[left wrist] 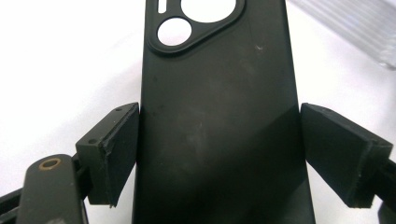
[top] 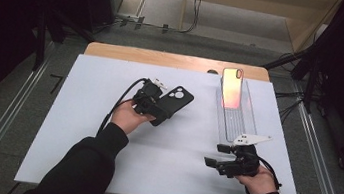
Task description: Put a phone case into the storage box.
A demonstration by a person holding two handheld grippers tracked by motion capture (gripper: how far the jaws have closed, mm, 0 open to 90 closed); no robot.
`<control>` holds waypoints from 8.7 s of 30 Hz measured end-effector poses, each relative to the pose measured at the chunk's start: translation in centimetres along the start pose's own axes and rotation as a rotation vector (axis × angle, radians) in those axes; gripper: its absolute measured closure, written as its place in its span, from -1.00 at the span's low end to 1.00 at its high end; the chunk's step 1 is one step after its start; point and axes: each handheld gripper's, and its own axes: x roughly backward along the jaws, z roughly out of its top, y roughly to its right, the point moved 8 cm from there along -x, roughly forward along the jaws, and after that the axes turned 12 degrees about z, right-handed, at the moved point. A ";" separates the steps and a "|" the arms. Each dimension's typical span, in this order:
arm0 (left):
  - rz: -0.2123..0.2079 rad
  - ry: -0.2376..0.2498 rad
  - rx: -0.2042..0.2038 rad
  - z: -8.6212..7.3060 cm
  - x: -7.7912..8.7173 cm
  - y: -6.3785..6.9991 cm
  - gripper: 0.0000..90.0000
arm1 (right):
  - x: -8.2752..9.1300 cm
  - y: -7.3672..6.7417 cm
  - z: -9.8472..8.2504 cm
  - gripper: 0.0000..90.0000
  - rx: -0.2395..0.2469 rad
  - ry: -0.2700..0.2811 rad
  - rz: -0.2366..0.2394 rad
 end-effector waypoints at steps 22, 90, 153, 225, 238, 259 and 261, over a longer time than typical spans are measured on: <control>-0.077 0.044 0.027 -2.4 4.3 3.2 -0.64 | -0.1 -1.9 1.9 -0.54 0.049 0.058 -0.007; 0.088 0.407 0.228 -6.3 6.0 8.0 -0.66 | -3.1 -4.0 8.5 -0.54 -0.212 0.229 0.071; 0.036 0.305 0.260 -5.8 6.2 9.0 -0.71 | -3.8 -4.6 13.6 0.73 -0.291 0.264 0.149; -0.401 0.210 -0.006 -2.5 10.8 5.1 -0.34 | -2.1 -6.2 11.5 0.73 0.150 0.079 0.323; -0.479 0.216 -0.056 -2.2 10.5 5.8 -0.34 | -2.7 -7.5 11.1 0.73 0.216 0.047 0.396; -0.526 0.248 -0.169 -2.8 11.3 6.5 0.69 | -2.5 -7.4 11.1 0.66 0.225 0.067 0.460; -0.527 0.251 -0.178 -2.9 11.4 6.6 0.71 | -2.5 -7.4 11.1 0.60 0.218 0.072 0.460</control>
